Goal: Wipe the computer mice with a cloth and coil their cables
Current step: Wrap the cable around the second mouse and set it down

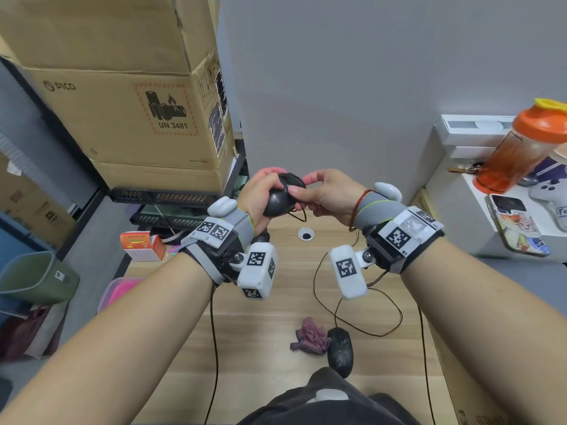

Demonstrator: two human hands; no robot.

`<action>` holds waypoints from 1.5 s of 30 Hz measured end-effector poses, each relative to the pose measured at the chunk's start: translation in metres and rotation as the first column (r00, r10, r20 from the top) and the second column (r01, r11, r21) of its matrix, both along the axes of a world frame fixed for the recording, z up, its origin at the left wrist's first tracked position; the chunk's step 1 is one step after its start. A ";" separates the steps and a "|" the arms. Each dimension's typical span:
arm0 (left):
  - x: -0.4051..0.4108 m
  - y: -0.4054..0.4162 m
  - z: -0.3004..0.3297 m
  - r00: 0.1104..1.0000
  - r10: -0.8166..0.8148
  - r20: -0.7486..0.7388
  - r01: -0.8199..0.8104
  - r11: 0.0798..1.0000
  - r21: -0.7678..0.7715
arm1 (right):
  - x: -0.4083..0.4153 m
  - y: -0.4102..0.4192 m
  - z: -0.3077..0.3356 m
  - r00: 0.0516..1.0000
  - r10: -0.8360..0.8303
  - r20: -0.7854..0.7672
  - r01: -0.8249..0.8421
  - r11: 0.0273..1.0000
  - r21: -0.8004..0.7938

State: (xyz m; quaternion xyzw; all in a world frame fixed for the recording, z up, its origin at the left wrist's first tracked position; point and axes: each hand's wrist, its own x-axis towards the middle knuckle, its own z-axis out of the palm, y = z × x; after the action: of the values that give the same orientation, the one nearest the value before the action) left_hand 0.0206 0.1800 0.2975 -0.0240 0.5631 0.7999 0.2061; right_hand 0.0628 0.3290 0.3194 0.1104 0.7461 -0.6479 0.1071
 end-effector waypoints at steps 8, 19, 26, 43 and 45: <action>0.003 0.003 -0.004 0.998 -0.041 -0.038 0.039 0.997 -0.061 | -0.006 0.005 -0.009 0.989 -0.074 -0.130 0.119 0.917 0.382; 0.009 -0.002 -0.013 0.976 -0.172 -0.136 0.143 0.969 -0.200 | -0.006 0.000 -0.011 0.959 0.016 -0.284 0.162 0.789 0.593; 0.004 -0.003 -0.018 0.959 -0.185 -0.216 0.122 0.954 -0.273 | -0.008 0.005 -0.009 0.985 -0.013 -0.174 0.081 0.917 0.391; 0.005 -0.011 -0.012 0.943 -0.285 -0.170 0.241 0.940 -0.241 | -0.005 0.019 -0.013 0.991 0.012 -0.137 0.002 0.995 0.102; 0.008 -0.011 -0.011 0.917 -0.370 -0.147 0.322 0.907 -0.271 | -0.007 0.025 -0.012 0.989 -0.028 -0.144 0.039 0.997 0.073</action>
State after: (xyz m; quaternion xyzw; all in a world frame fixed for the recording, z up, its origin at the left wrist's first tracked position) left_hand 0.0288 0.1686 0.2864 0.1303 0.6686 0.6745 0.2847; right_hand 0.0562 0.3540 0.3070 0.0804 0.7739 -0.6270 0.0383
